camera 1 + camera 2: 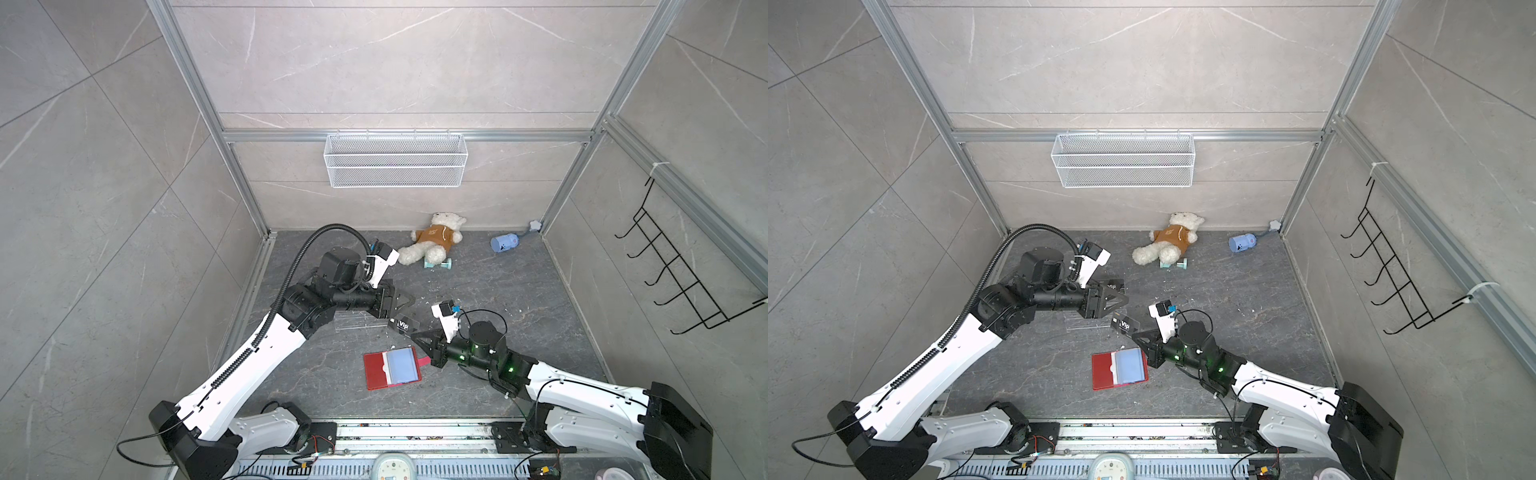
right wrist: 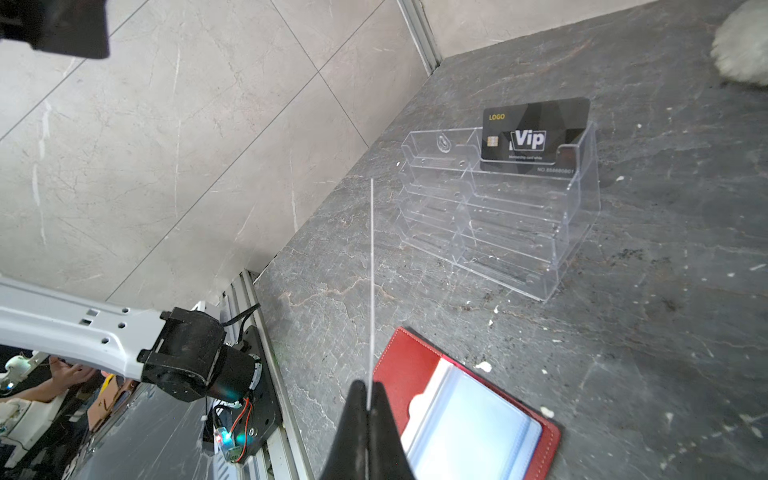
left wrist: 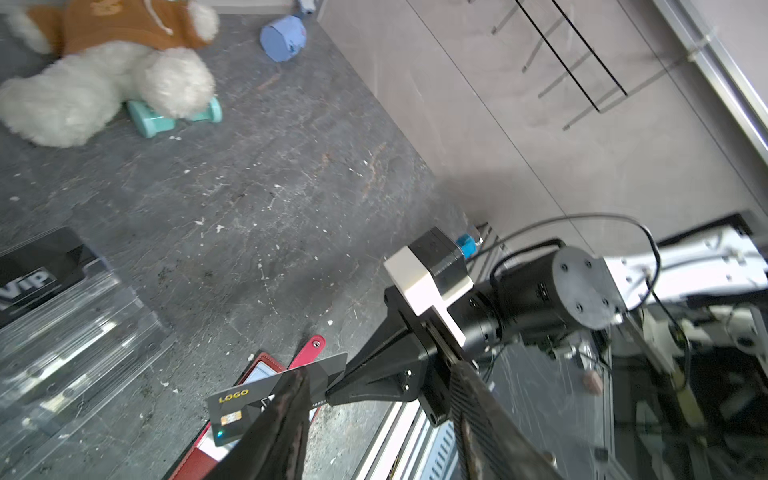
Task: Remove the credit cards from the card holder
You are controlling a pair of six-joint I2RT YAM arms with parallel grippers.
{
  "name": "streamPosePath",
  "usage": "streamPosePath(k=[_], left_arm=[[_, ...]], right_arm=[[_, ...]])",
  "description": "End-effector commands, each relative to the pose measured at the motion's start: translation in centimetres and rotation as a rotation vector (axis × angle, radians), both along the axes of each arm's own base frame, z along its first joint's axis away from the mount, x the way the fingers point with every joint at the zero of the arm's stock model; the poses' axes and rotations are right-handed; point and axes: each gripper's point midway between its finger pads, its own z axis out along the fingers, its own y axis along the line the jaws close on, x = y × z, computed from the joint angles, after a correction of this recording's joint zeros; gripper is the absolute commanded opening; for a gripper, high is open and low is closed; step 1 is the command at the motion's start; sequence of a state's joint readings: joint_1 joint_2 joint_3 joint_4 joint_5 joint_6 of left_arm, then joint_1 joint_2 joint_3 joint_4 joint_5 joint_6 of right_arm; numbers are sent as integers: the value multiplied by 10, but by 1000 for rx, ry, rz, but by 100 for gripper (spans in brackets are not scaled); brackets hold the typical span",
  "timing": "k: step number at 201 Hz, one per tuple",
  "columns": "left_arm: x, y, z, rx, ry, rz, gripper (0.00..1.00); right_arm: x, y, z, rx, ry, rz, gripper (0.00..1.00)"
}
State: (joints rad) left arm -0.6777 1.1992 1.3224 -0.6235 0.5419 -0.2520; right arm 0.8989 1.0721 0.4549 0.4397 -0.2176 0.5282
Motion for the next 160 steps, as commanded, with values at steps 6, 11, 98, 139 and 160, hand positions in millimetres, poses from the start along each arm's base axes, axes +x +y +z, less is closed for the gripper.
streamPosePath(k=[6,11,98,139,160], left_arm=[[-31,-1,8,25,-110,-259,55],[-33,0,7,30,-124,-285,56],[-42,1,-16,156,-226,-544,56],[-48,6,-26,182,-283,-615,56],[-49,8,-32,191,-314,-644,56]], right_arm=[[-8,-2,7,-8,-72,51,0],[-9,-2,8,-10,-78,58,0],[-22,3,5,-115,-141,170,0],[-24,3,2,-158,-159,192,0],[-26,3,1,-163,-166,203,0]])
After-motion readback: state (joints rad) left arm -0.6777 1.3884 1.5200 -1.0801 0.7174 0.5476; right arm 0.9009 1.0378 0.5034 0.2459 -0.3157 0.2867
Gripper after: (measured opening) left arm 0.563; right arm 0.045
